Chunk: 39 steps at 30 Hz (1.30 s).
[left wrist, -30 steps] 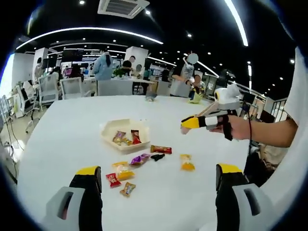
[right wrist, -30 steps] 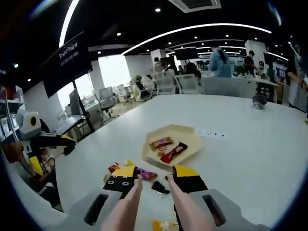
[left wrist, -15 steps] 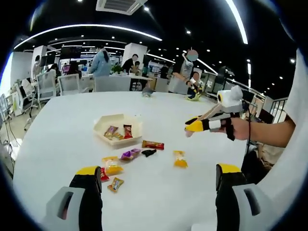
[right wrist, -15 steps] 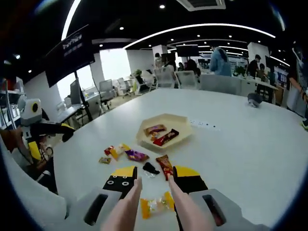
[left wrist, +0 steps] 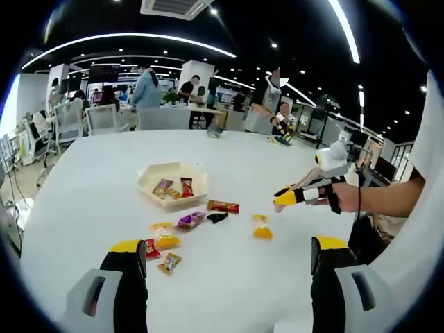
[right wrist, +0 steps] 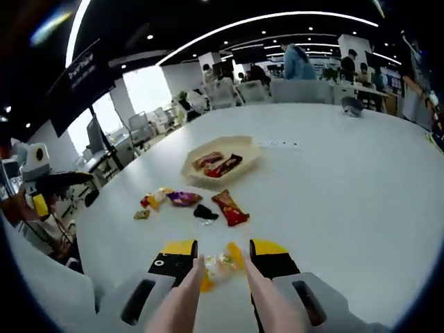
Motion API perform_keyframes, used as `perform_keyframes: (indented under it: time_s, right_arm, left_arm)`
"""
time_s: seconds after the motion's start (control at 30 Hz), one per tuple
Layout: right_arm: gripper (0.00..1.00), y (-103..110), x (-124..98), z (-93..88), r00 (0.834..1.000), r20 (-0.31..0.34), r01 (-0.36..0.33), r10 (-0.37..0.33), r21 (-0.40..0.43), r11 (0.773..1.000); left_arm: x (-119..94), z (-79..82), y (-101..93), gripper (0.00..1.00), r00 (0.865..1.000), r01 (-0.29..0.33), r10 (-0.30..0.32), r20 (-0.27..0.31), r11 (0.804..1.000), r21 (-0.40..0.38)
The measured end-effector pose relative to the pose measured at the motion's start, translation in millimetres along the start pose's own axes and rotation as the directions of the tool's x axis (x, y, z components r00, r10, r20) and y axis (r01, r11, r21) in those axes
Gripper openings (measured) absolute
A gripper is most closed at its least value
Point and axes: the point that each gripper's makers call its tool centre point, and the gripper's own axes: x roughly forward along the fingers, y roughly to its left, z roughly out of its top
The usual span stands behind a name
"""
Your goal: Place the target food into the container with the food tongs after gripping and lifting it, then release it inside without dropping or visibly crushing the food.
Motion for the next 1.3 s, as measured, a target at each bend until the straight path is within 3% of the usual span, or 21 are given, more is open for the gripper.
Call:
perform_keyframes:
  time_s: [0.17, 0.3, 0.4, 0.67, 0.73, 0.87, 1.1, 1.17, 1.3]
  right_arm:
    - [0.29, -4.7, -2.8, -18.5, 1.0, -0.012, 0.003, -0.002, 0.093, 0.996]
    - [0.29, -8.7, -4.6, -22.3, 1.0, -0.002, 0.017, -0.017, 0.117, 0.993]
    - [0.29, -11.1, -2.7, -25.1, 1.0, 0.018, 0.008, -0.011, 0.182, 0.983]
    - [0.29, -21.4, 4.1, -26.7, 0.995, 0.097, -0.044, 0.002, 0.432, 0.901]
    - [0.29, -25.1, 5.8, -28.4, 0.995, 0.101, -0.045, 0.0, 0.444, 0.895]
    - [0.29, -30.4, 7.7, -27.4, 0.992, 0.129, -0.056, -0.012, 0.513, 0.857]
    - [0.29, -34.4, 15.4, -28.8, 0.991, 0.135, -0.069, -0.007, 0.548, 0.834]
    - [0.29, -35.3, 16.0, -27.8, 0.988, 0.152, -0.083, -0.011, 0.596, 0.799]
    - [0.29, -35.2, 16.8, -27.3, 0.986, 0.167, -0.095, -0.014, 0.628, 0.772]
  left_arm:
    - [-5.5, -0.7, 2.4, 0.99, 1.0, -0.01, 0.01, 0.001, 1.0, -0.003]
    - [-8.9, -1.6, 1.4, 0.99, 1.0, -0.017, 0.017, 0.0, 1.0, -0.001]
    - [-11.7, -6.4, 2.0, 0.99, 1.0, -0.027, 0.027, -0.011, 1.0, -0.001]
    - [-21.7, -3.1, 4.8, 0.99, 0.999, -0.046, 0.046, -0.018, 0.999, 0.003]
    - [-25.7, -2.1, 9.2, 0.99, 0.998, -0.063, 0.063, -0.016, 0.998, 0.006]
    - [-35.5, -1.2, 14.2, 0.99, 0.996, -0.086, 0.086, -0.007, 0.996, 0.005]
    - [-35.3, -3.8, 14.7, 0.99, 0.996, -0.088, 0.088, -0.009, 0.996, -0.006]
    - [-34.0, -2.7, 15.5, 0.99, 0.996, -0.09, 0.09, -0.013, 0.996, 0.006]
    - [-34.2, 1.2, 16.8, 0.99, 0.996, -0.092, 0.092, -0.011, 0.996, 0.017]
